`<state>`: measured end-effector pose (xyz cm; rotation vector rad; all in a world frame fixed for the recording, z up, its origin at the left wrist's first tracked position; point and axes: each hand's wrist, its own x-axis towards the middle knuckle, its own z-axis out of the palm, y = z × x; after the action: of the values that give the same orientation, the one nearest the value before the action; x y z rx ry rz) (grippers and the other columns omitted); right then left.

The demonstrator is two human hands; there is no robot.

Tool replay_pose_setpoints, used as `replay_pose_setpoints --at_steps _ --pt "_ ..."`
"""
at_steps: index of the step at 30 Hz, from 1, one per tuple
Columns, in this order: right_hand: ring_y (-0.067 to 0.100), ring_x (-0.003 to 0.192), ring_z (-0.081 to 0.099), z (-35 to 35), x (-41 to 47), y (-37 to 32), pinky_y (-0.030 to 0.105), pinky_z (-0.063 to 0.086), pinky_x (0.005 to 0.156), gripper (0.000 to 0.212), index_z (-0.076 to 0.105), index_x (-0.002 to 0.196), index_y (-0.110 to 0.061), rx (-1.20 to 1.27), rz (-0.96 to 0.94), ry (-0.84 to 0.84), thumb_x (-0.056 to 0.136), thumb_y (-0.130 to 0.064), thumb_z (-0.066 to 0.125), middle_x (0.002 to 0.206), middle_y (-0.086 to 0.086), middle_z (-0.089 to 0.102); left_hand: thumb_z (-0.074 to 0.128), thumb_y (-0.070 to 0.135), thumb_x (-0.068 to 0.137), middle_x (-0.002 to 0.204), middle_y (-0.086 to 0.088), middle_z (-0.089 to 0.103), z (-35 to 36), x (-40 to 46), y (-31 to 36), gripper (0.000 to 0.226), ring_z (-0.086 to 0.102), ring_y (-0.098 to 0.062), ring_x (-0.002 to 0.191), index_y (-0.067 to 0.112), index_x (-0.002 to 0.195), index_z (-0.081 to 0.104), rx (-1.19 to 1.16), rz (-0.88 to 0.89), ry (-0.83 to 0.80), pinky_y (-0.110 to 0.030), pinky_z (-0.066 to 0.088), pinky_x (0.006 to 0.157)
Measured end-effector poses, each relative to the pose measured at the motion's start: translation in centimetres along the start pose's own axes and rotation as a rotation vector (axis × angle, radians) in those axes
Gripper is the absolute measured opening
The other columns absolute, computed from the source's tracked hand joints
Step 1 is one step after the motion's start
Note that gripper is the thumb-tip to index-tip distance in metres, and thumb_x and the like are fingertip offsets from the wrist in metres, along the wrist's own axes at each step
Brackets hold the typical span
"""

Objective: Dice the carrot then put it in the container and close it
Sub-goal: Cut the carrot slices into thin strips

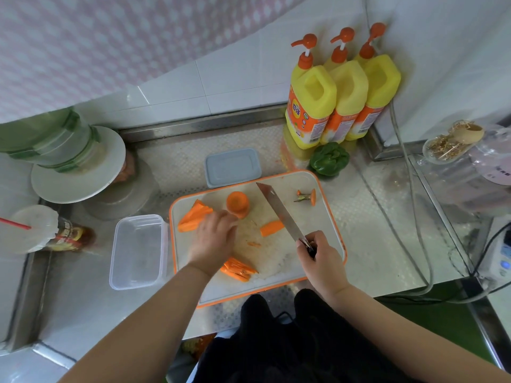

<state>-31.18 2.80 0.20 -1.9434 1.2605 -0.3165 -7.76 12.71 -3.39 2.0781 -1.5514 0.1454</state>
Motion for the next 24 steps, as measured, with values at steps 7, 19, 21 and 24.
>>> replay_pose_setpoints --at_steps 7,19,21,24 --pt "0.002 0.049 0.05 -0.4 0.0 0.0 0.017 0.039 0.048 0.013 0.046 0.09 -0.021 0.044 0.051 0.028 0.095 -0.028 0.057 0.055 -0.01 0.051 0.047 0.036 0.101 0.129 0.0 0.049 3.1 3.6 6.2 0.037 0.056 -0.026 0.113 0.021 0.135 0.047 0.071 -0.214 -0.709 -0.039 0.049 0.078" --pt "0.001 0.047 0.048 0.0 0.0 0.9 0.015 0.037 0.045 0.016 0.044 0.09 -0.021 -0.012 -0.014 0.008 0.094 -0.024 0.059 0.054 -0.014 0.048 0.058 0.028 0.096 0.111 0.004 0.064 -0.3 2.3 3.0 0.017 0.056 -0.021 0.109 0.026 0.106 0.072 -0.138 -0.511 -0.377 -0.033 0.045 0.083" --pt "0.001 0.048 0.048 0.1 -0.2 1.0 0.017 0.034 0.044 0.015 0.045 0.09 -0.022 -0.025 -0.019 0.004 0.094 -0.025 0.059 0.054 -0.015 0.048 0.062 0.028 0.094 0.108 0.001 0.068 -2.7 1.2 0.9 0.017 0.059 -0.025 0.106 0.024 0.106 0.073 -0.08 -0.555 -0.279 -0.034 0.046 0.081" --pt "0.001 0.047 0.046 0.4 -0.4 1.1 0.016 0.031 0.045 0.015 0.045 0.09 -0.022 -0.034 -0.029 -0.002 0.093 -0.026 0.059 0.054 -0.015 0.047 0.07 0.026 0.089 0.096 -0.002 0.069 -5.1 -1.0 -2.0 0.013 0.061 -0.026 0.099 0.024 0.101 0.076 -0.019 -0.541 -0.182 -0.035 0.047 0.075"
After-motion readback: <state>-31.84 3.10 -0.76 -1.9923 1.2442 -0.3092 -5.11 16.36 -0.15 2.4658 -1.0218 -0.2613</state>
